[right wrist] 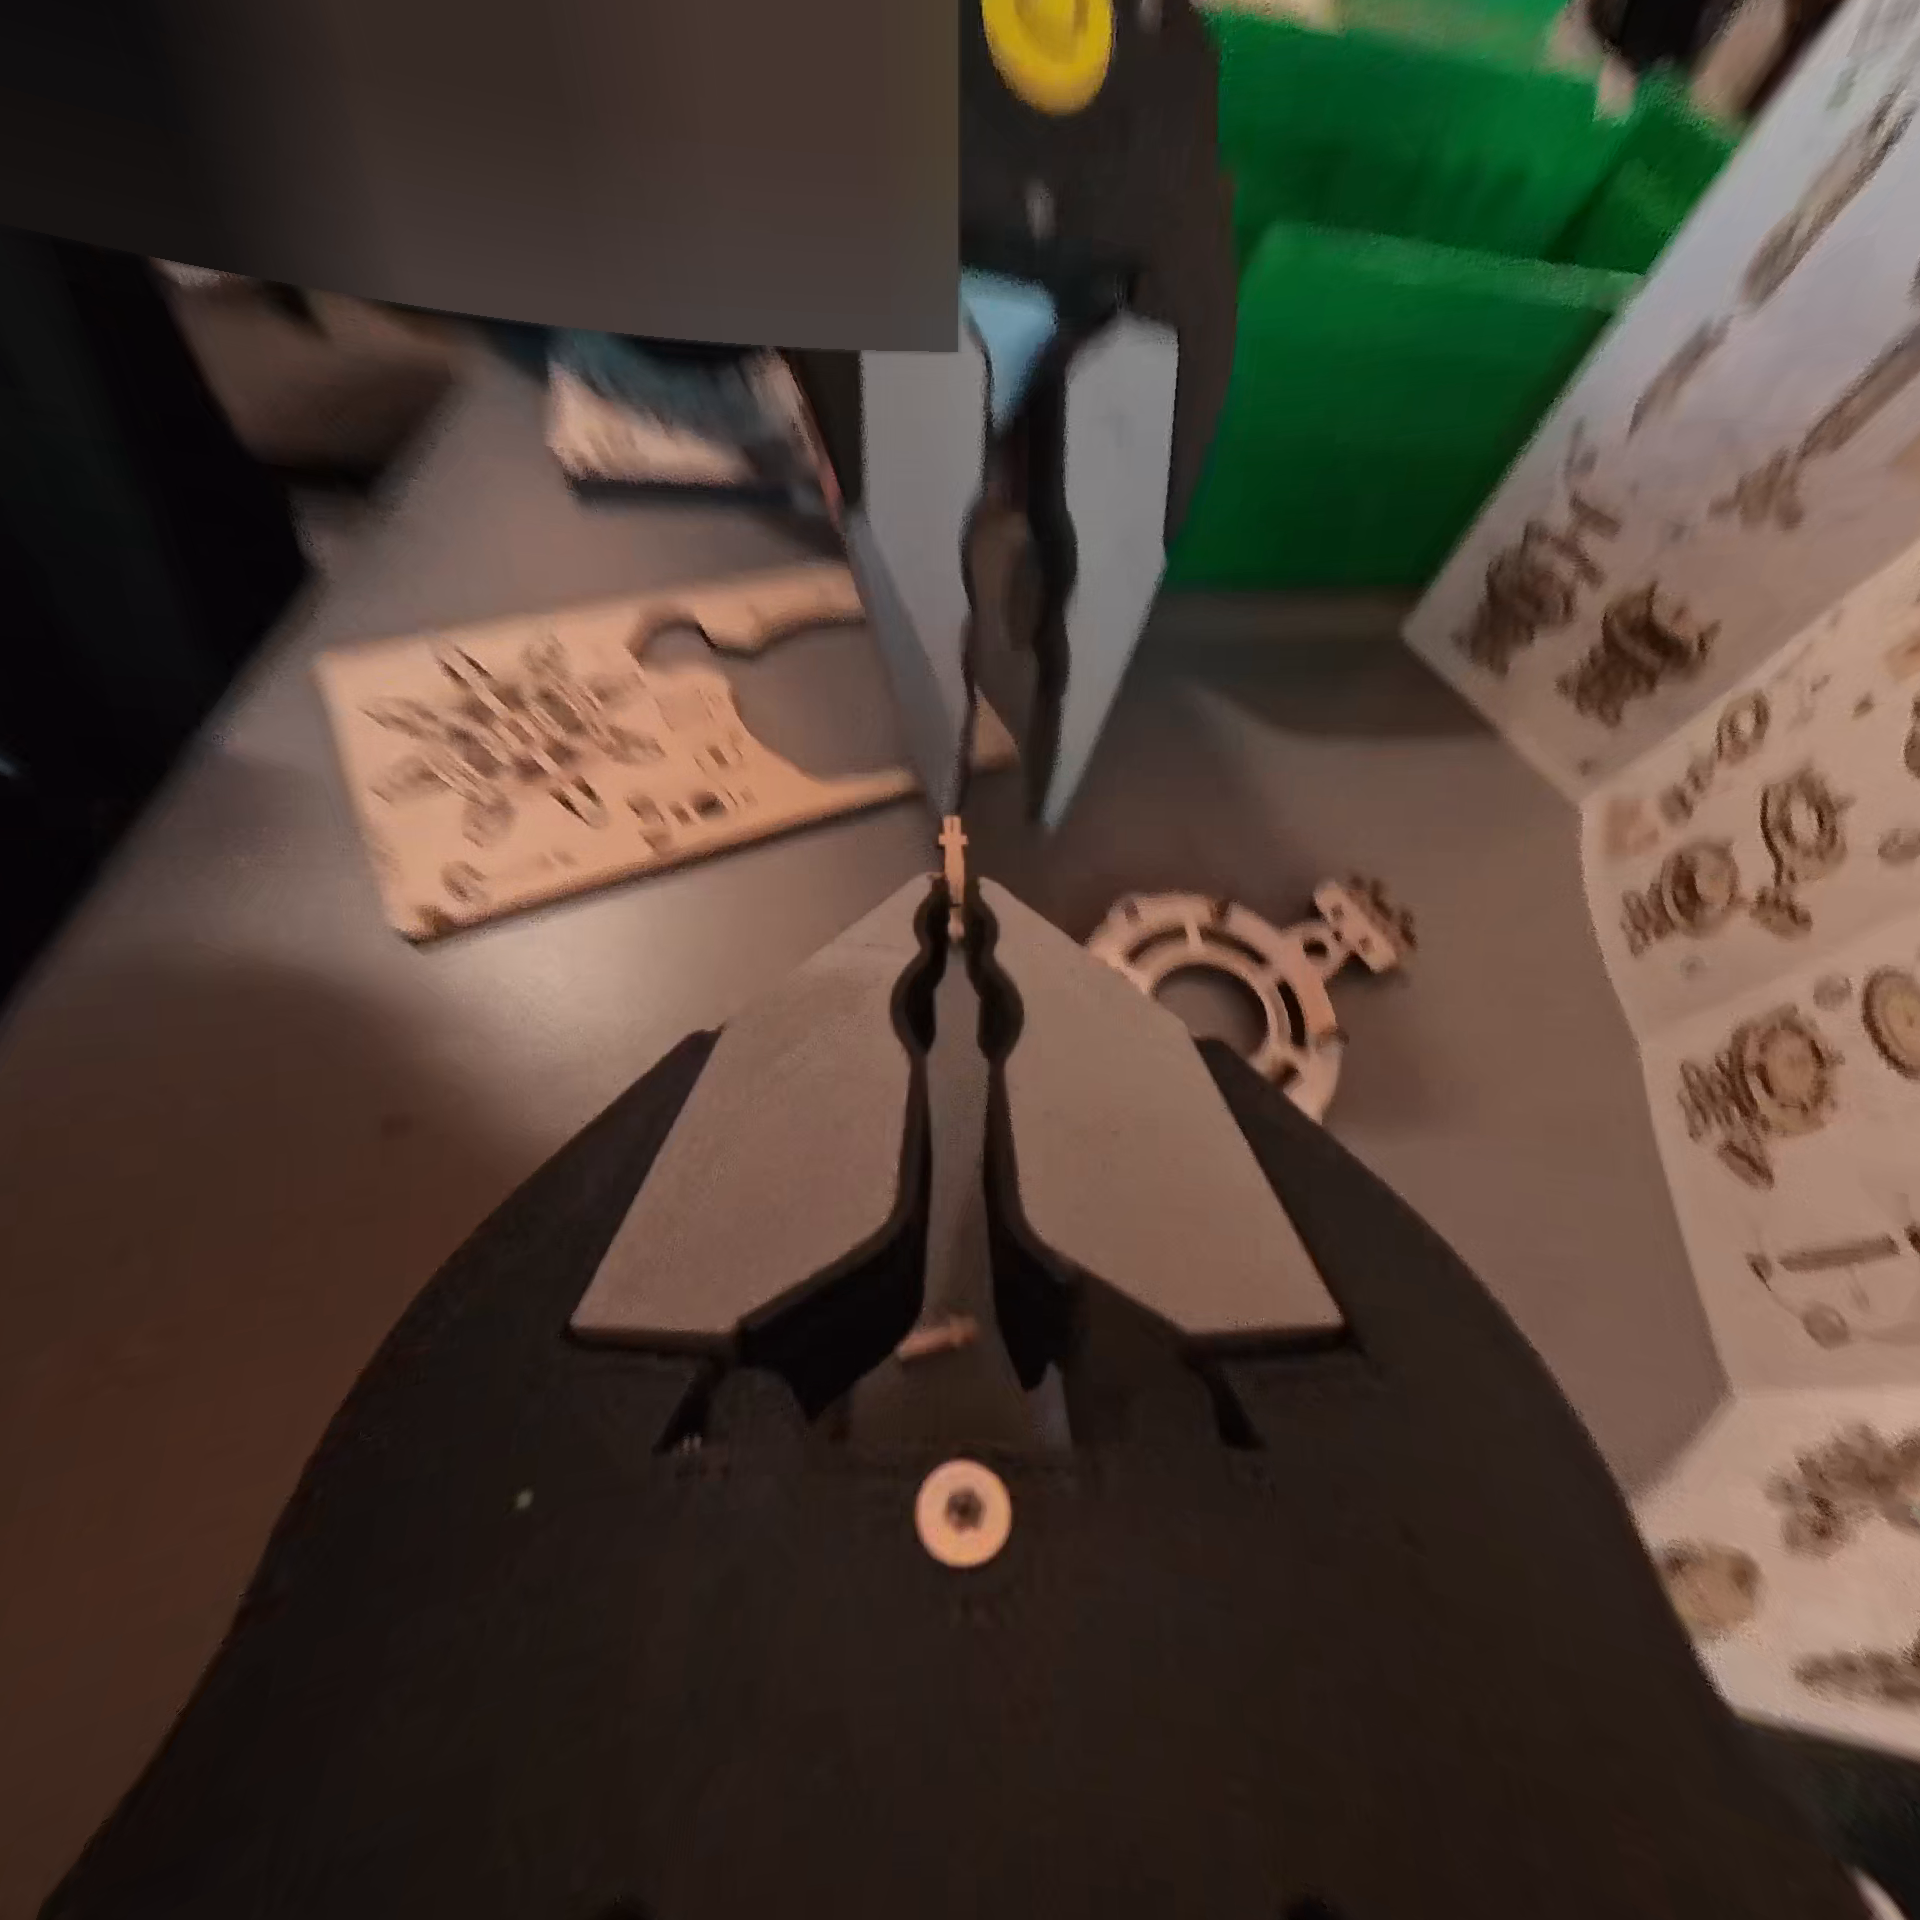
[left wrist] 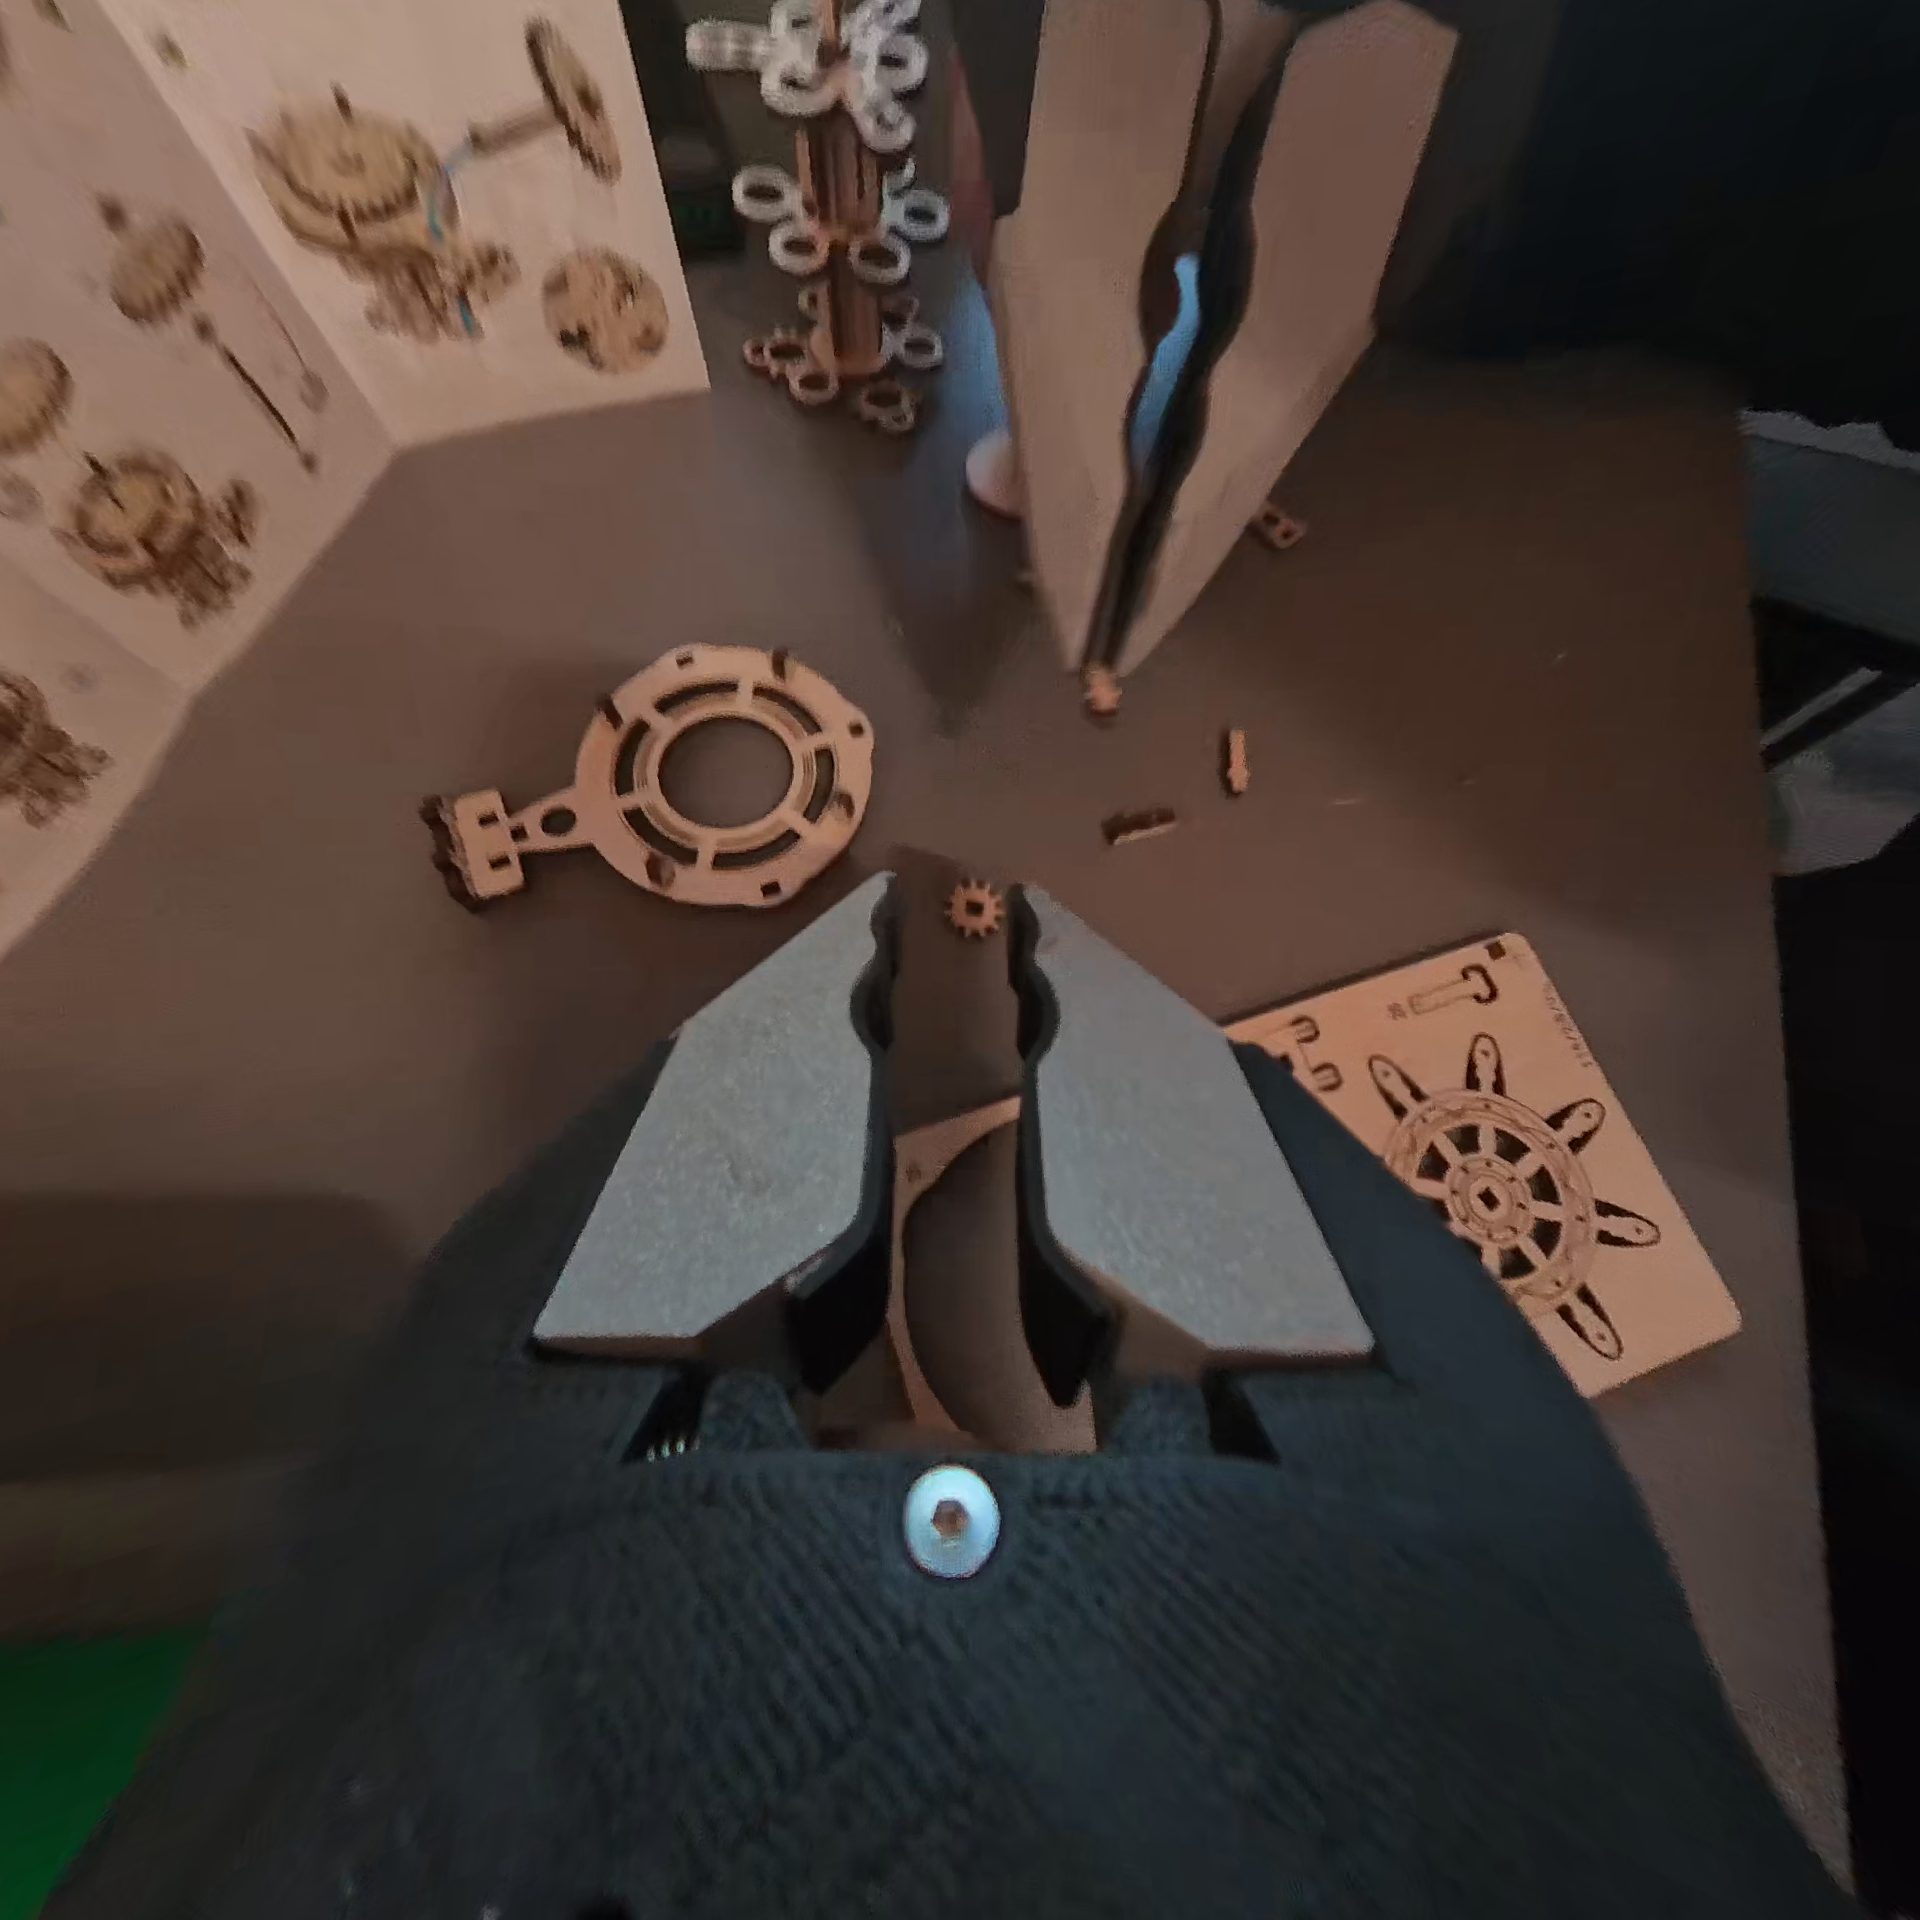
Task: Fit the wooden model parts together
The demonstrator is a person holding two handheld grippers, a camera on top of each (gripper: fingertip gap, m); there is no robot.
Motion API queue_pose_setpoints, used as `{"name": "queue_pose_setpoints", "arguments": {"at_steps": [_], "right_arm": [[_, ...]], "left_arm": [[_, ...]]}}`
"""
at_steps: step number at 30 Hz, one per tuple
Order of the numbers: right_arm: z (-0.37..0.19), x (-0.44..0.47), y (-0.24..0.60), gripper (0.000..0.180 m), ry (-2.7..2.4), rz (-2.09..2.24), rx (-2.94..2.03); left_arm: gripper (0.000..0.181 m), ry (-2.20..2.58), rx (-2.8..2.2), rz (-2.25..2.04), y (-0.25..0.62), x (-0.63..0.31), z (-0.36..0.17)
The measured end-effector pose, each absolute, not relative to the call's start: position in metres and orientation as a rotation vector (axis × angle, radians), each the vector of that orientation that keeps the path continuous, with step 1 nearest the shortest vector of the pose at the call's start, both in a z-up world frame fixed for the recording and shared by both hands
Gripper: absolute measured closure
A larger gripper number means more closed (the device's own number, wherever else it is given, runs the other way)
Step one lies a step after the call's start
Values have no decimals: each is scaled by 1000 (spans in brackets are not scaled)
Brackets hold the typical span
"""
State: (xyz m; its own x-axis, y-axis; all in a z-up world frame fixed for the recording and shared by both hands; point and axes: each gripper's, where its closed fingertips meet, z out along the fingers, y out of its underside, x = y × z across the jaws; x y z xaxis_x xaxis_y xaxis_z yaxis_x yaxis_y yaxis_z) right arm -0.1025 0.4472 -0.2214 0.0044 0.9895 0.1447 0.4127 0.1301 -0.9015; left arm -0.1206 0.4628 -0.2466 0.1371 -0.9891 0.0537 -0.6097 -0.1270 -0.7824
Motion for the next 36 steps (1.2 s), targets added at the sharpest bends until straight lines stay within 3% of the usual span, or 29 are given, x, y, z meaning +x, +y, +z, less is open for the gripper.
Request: {"name": "queue_pose_setpoints", "arguments": {"at_steps": [4,9,23,36], "right_arm": [[-167,-101,427,180,-1398,1092,-1099],[-142,-92,420,180,-1311,1184,-942],[-154,-99,422,180,-1350,1138,-987],[-184,-103,451,180,-1036,1593,-1805]], "left_arm": [[163,1507,-1662,-819,456,-110,-222],[162,1447,-1530,-905,446,-103,-195],[170,1432,-1278,-900,425,-100,-160],[172,1587,-1076,-246,458,-111,-199]]}}
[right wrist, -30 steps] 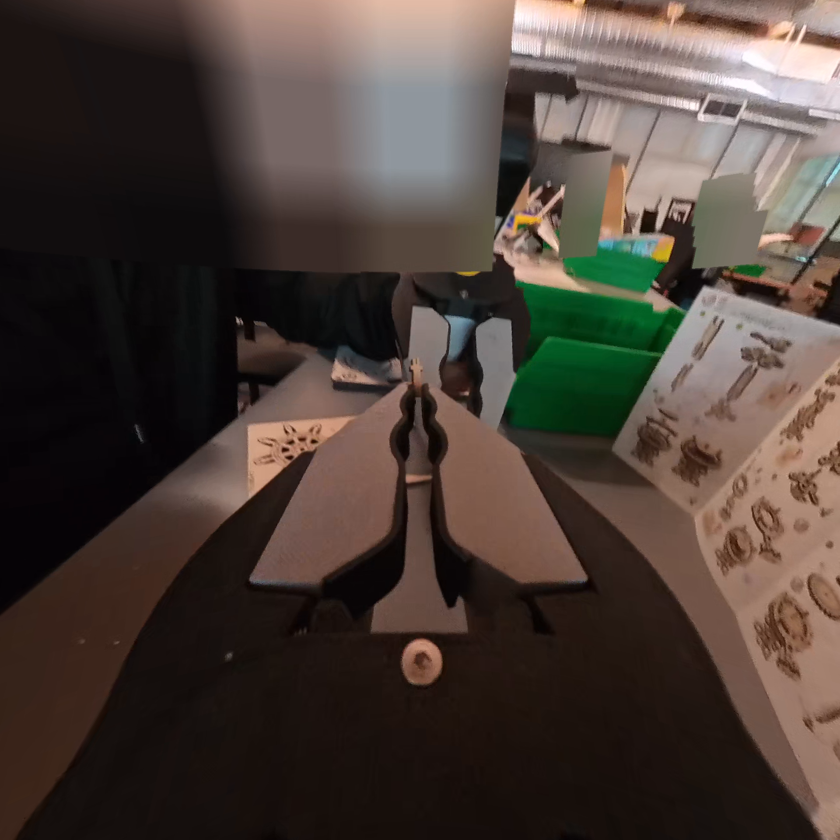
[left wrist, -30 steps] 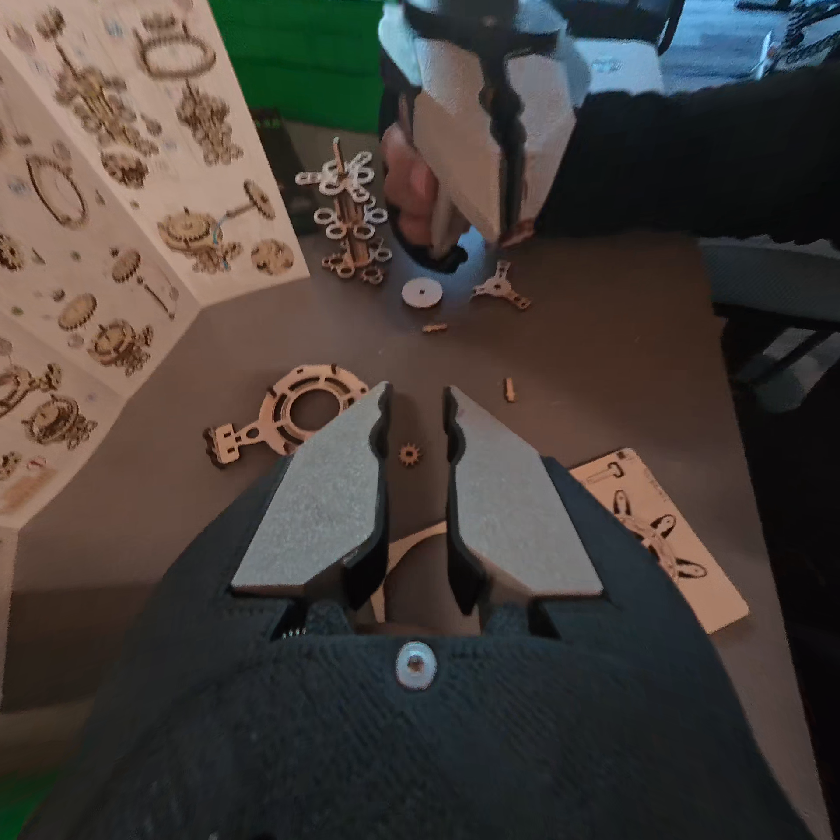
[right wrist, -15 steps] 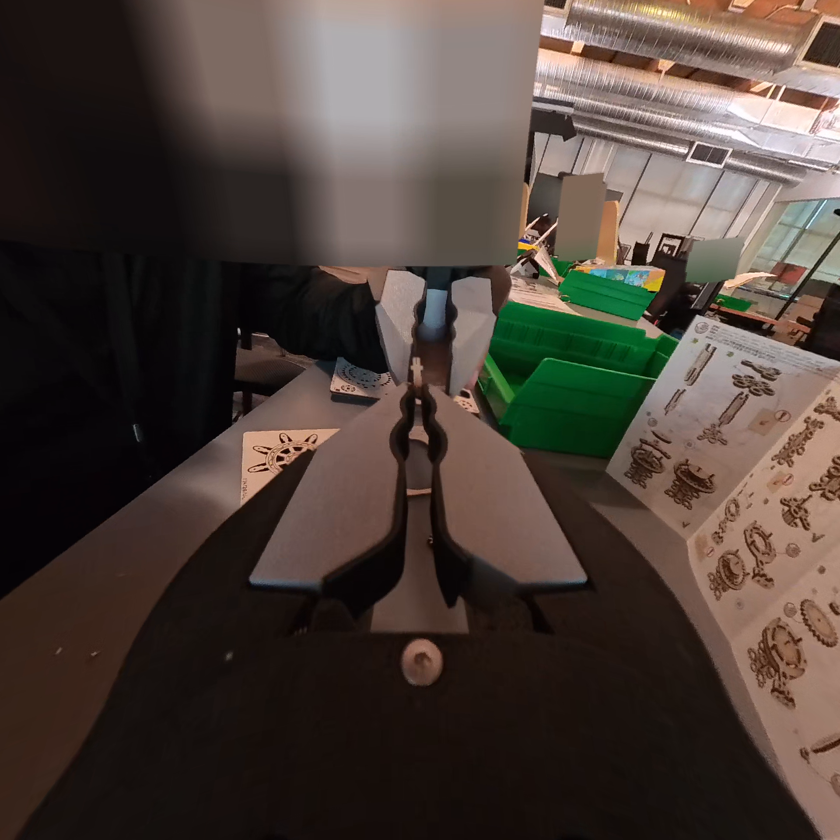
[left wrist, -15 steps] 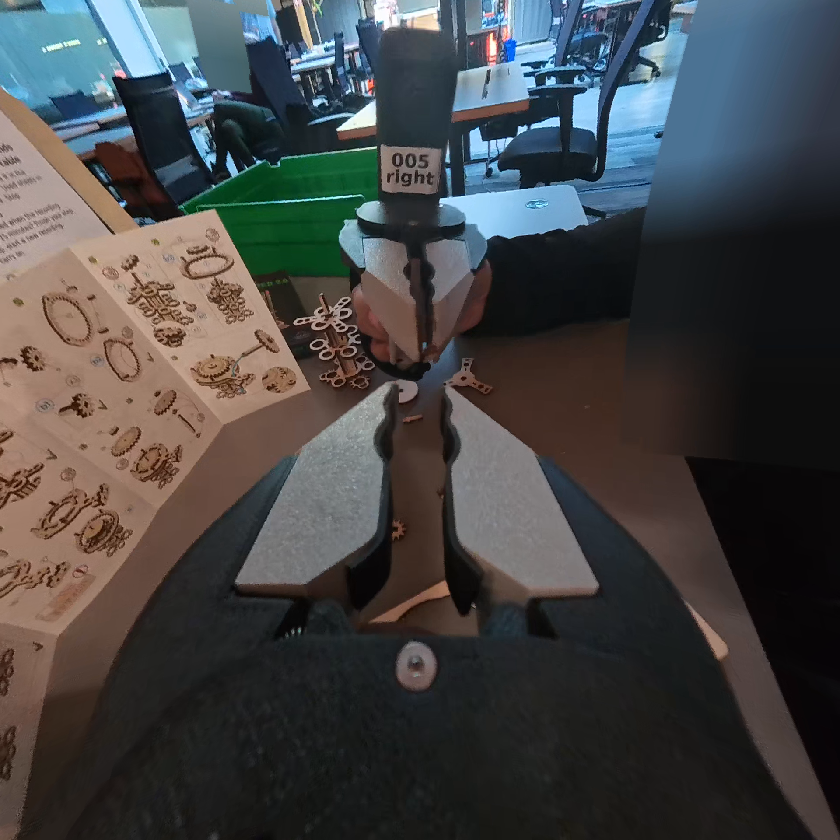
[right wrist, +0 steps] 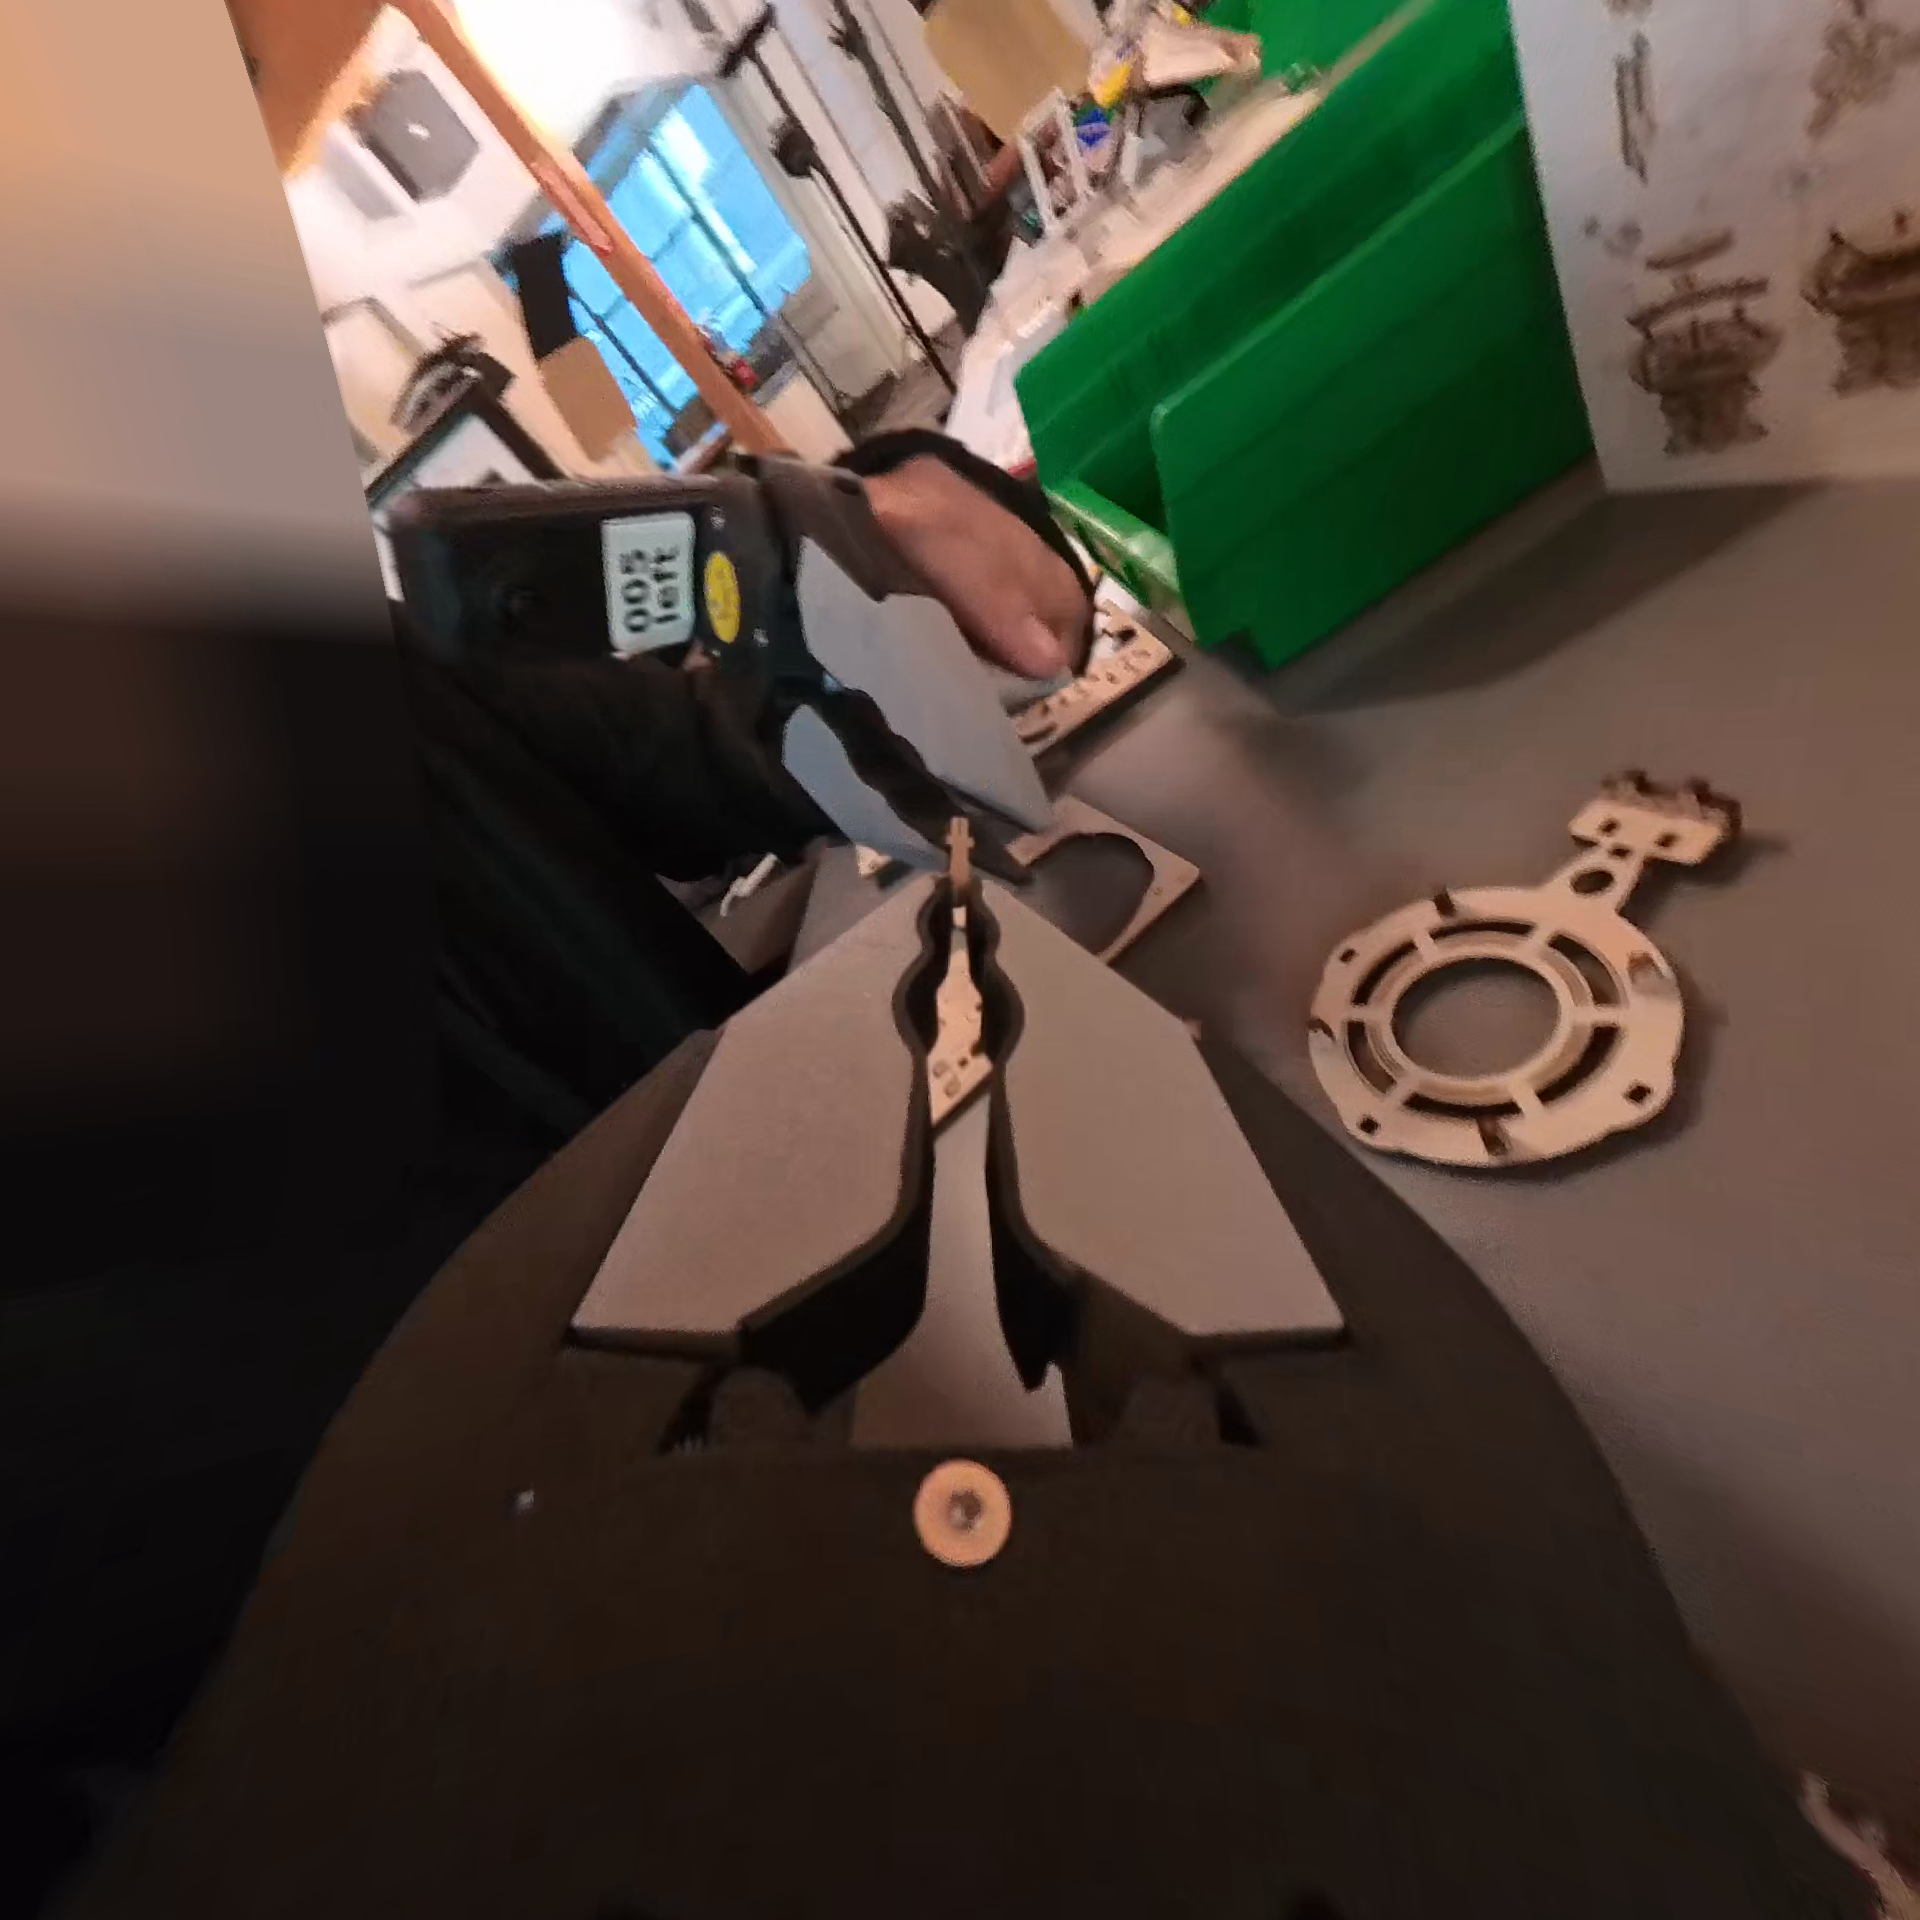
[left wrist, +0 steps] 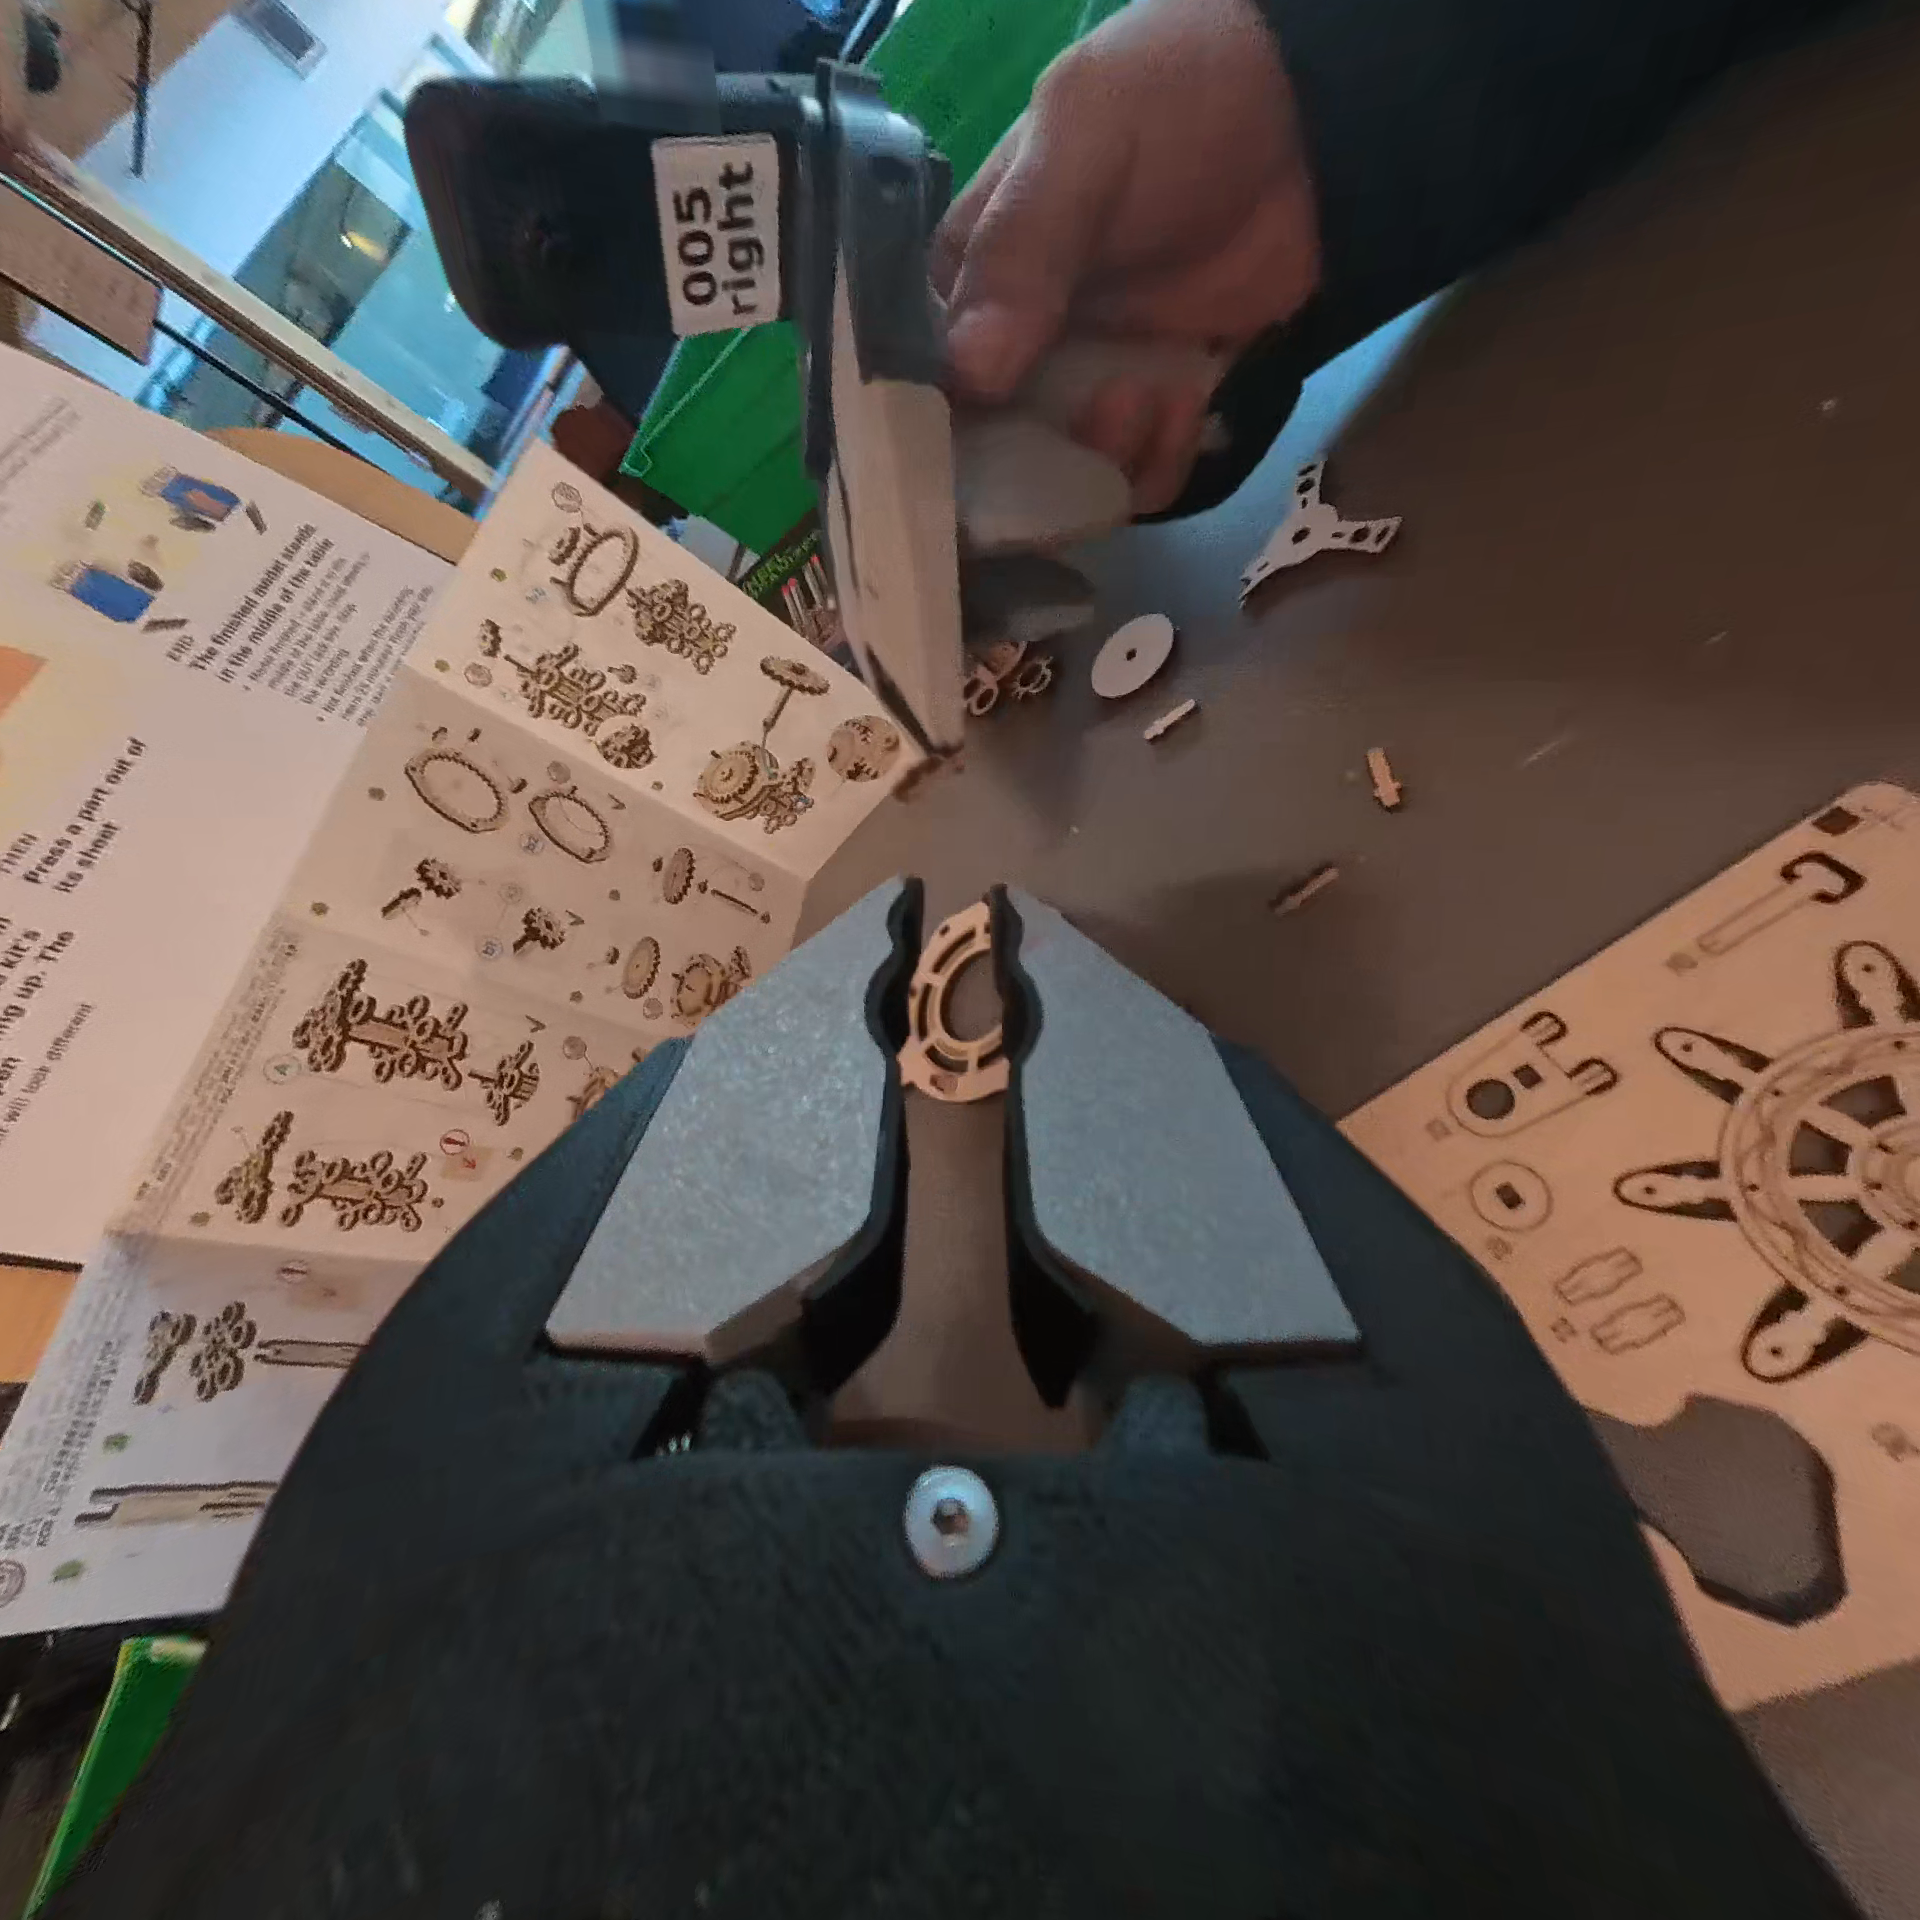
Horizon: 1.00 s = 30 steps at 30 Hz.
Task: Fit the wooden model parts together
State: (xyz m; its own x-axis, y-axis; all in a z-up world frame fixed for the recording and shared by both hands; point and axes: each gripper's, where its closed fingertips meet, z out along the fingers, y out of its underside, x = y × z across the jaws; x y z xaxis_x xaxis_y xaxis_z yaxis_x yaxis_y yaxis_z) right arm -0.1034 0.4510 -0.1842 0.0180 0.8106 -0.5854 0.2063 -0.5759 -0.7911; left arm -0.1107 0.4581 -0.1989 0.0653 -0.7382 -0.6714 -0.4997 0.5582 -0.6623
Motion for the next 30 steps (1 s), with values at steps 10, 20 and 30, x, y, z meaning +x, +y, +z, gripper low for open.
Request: {"name": "queue_pose_setpoints", "arguments": {"at_steps": [10,20,30], "right_arm": [[-209,-104,439,180,-975,1684,-2082],[-202,-104,453,180,-982,1578,-2006],[-175,-102,468,158,-979,1401,-1790]], "left_arm": [[171,1631,-1024,-261,447,-99,-211],[181,1555,-1254,-513,453,-101,-209],[181,1122,-1574,-1283,460,-100,-177]]}}
